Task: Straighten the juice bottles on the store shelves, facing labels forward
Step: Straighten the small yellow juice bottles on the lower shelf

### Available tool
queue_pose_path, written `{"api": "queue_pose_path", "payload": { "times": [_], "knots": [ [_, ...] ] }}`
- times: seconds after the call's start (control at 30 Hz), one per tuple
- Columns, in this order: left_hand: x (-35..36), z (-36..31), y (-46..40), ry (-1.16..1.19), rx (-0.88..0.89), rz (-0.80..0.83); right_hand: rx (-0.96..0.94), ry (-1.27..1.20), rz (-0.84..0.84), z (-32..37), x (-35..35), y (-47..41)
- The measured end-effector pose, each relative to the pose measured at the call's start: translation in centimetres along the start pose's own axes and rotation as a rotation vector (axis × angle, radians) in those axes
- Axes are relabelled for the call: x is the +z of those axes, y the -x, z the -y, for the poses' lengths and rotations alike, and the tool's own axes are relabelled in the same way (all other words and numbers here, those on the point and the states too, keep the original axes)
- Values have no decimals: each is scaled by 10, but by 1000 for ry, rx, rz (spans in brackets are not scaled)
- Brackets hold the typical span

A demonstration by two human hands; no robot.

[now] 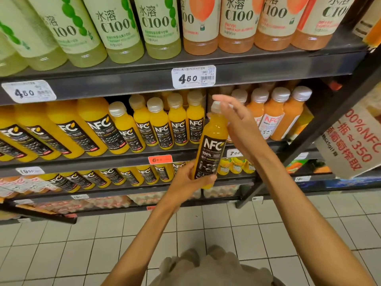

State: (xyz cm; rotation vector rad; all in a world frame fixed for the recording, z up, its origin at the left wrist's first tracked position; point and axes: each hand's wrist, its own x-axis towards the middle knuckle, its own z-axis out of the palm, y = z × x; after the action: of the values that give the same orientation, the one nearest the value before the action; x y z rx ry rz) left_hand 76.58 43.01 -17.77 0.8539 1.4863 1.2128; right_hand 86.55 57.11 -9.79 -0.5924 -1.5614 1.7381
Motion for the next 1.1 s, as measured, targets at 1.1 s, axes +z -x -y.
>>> {"api": "queue_pose_path", "payload": {
  "times": [1.1],
  "knots": [
    [26, -7, 30, 483, -168, 142, 439, -474, 40, -23, 19, 7]
  ]
}}
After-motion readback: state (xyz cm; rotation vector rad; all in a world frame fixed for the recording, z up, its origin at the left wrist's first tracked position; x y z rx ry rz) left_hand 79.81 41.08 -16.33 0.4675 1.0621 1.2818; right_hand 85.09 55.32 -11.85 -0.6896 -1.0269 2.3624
